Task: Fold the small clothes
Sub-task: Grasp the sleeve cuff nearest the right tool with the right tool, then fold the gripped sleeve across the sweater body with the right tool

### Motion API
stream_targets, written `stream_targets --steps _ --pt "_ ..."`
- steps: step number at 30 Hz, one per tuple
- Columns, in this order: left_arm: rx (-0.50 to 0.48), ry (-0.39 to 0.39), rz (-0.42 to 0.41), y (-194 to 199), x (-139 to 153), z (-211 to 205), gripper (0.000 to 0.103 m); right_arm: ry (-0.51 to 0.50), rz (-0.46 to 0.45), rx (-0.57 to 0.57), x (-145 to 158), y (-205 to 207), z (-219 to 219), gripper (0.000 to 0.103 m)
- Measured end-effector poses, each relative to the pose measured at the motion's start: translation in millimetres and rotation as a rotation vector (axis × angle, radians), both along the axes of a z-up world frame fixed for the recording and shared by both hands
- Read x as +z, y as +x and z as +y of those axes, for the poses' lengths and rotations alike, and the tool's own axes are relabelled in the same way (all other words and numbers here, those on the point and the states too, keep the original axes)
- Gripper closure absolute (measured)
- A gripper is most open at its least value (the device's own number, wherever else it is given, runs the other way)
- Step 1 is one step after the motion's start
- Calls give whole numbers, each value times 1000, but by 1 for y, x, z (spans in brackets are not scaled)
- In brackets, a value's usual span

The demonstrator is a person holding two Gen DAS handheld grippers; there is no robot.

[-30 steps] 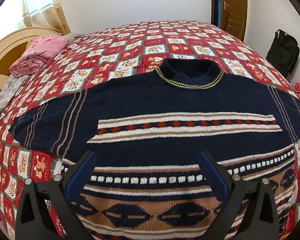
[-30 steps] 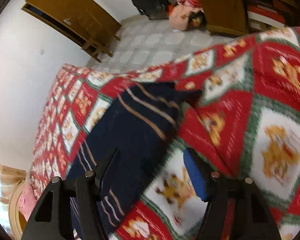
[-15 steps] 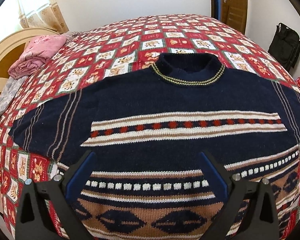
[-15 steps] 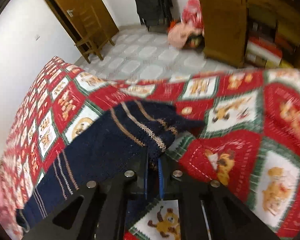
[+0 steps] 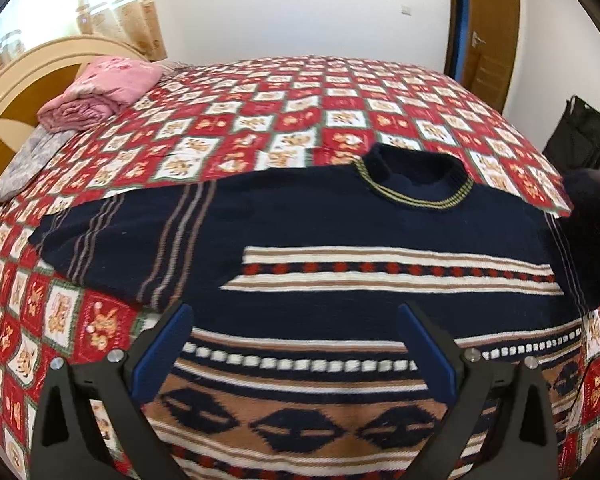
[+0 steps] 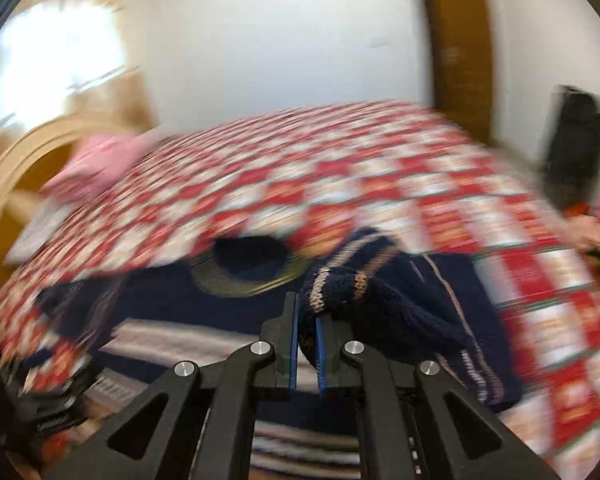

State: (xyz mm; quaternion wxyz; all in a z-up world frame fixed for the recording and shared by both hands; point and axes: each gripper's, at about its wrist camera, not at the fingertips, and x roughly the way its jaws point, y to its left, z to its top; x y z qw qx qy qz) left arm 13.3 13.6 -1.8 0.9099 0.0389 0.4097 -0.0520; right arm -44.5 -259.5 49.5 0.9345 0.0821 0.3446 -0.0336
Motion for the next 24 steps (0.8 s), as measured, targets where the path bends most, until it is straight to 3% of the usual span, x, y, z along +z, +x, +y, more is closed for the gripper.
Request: stream_targets --steps 2,3,5,6,11,13,15,16,18,21,24 --pt "18 -7 -10 -1 2 12 0 36 50 106 -34 8 39 95" --pt "27 -10 -15 -2 3 20 0 70 123 156 -56 14 56 94" --pt "41 -12 -20 -3 4 33 0 140 267 195 -91 18 72 92" --pt "46 -13 -24 -3 3 41 0 151 288 189 -98 15 72 92" --pt "44 -46 -23 4 -6 53 0 279 175 181 -76 -12 37 92" --pt "24 -53 -15 6 -10 48 0 348 125 166 -67 -27 27 86" --pt "-33 -52 -7 6 -14 31 0 457 88 162 -60 -37 9 47" --pt "-63 -49 -6 5 -14 23 0 489 63 150 -58 -40 5 40" --pt "-149 -49 -1 2 -15 2 0 448 1 43 -46 -58 -6 37" --pt "-304 -46 -9 -8 -15 -32 0 334 0 -76 -44 -68 -18 37" --pt "-422 6 -51 -17 -17 -66 0 384 20 -103 -51 -70 -29 37"
